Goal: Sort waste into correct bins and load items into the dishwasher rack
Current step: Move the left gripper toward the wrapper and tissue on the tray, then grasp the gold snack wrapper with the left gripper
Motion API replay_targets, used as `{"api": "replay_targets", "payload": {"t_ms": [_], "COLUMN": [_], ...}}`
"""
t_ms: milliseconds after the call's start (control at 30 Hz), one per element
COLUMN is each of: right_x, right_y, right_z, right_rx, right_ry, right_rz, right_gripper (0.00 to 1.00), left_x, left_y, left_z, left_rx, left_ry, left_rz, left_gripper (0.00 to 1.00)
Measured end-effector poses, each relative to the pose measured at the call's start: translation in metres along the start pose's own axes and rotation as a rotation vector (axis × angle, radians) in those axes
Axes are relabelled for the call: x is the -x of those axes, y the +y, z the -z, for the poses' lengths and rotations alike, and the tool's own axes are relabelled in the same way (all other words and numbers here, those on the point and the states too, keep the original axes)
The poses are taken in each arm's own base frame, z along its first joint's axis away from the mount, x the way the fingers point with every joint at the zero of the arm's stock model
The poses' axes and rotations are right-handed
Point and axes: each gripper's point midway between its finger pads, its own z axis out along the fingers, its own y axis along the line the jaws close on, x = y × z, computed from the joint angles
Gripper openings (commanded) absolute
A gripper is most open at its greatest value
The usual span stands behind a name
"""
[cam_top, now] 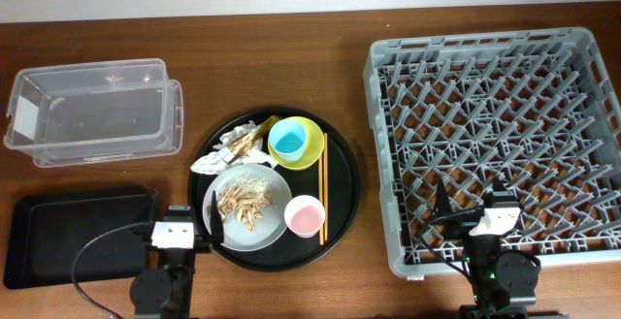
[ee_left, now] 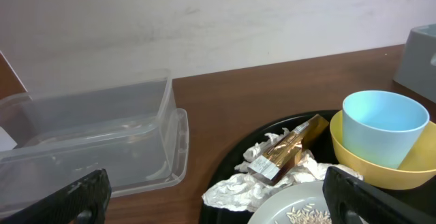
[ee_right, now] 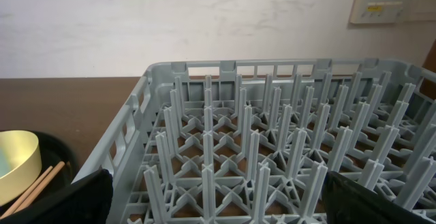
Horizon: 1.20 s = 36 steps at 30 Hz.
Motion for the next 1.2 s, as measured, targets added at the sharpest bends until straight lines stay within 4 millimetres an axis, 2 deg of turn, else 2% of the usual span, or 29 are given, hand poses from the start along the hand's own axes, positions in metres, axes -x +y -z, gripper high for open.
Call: {"api": "replay_targets", "payload": {"t_ms": [67,167,200,267,300,367,433,500,667,733,800,867,933,1000,1067,1200], "right_x": [0.000,0.000,0.000,0.000,0.000,0.000,0.000,0.000,0.000,0.000,0.000,0.000,0.000,0.000,0.000,0.000], "right_y": [0.000,0.000,0.000,0.000,0.000,0.000,0.000,0.000,0.000,0.000,0.000,0.000,0.000,0.000,0.000,0.000], "right_z": [0.000,0.000,0.000,0.000,0.000,0.000,0.000,0.000,0.000,0.000,0.000,0.000,0.000,0.000,0.000,0.000], "right_rx": [0.000,0.000,0.000,0.000,0.000,0.000,0.000,0.000,0.000,0.000,0.000,0.000,0.000,0.000,0.000,0.000], "right_ry": [0.000,0.000,0.000,0.000,0.000,0.000,0.000,0.000,0.000,0.000,-0.001,0.000,0.000,0.000,0.000,0.000], "right_rz": [0.000,0.001,0.001,0.001,0.000,0.001,0.000,0.001,0.000,0.000,0.000,0.001,0.000,0.000,0.000,0.000], "right_gripper": [0.98,0.98,0.99,0.98,0.98,0.98,0.98,0.99,0.98,0.98,0.98,0.98,0.98,0.99,0.98,0.98], "left_x": [0.004,0.022,0.031,0.061,0.073,0.097,0.111,0.117,0.105,0.090,0.085,0.092,0.109,0.121,0.130,0.122], "left_y": [-0.005,-0.047,-0.065,-0.103,-0.114,-0.127,-0.133,-0.132,-0.125,-0.117,-0.108,-0.091,-0.070,-0.058,-0.053,-0.057], "left_z": [0.000,0.008,0.015,0.045,0.061,0.090,0.111,0.117,0.092,0.069,0.056,0.043,0.030,0.016,0.001,-0.026], "left_rx": [-0.030,-0.286,-0.404,-0.692,-0.789,-0.926,-0.998,-1.013,-0.947,-0.849,-0.766,-0.643,-0.528,-0.474,-0.464,-0.503], "left_ry": [-0.016,-0.087,-0.117,-0.240,-0.303,-0.437,-0.531,-0.548,-0.383,-0.195,-0.067,0.058,0.183,0.260,0.321,0.452], "left_rz": [0.024,0.130,0.153,0.143,0.115,0.032,-0.022,-0.004,0.149,0.245,0.260,0.223,0.151,0.106,0.080,0.069], "left_gripper": [0.99,1.00,0.99,1.00,0.99,0.99,0.99,0.99,0.99,0.99,0.99,0.99,0.99,1.00,0.99,0.99]}}
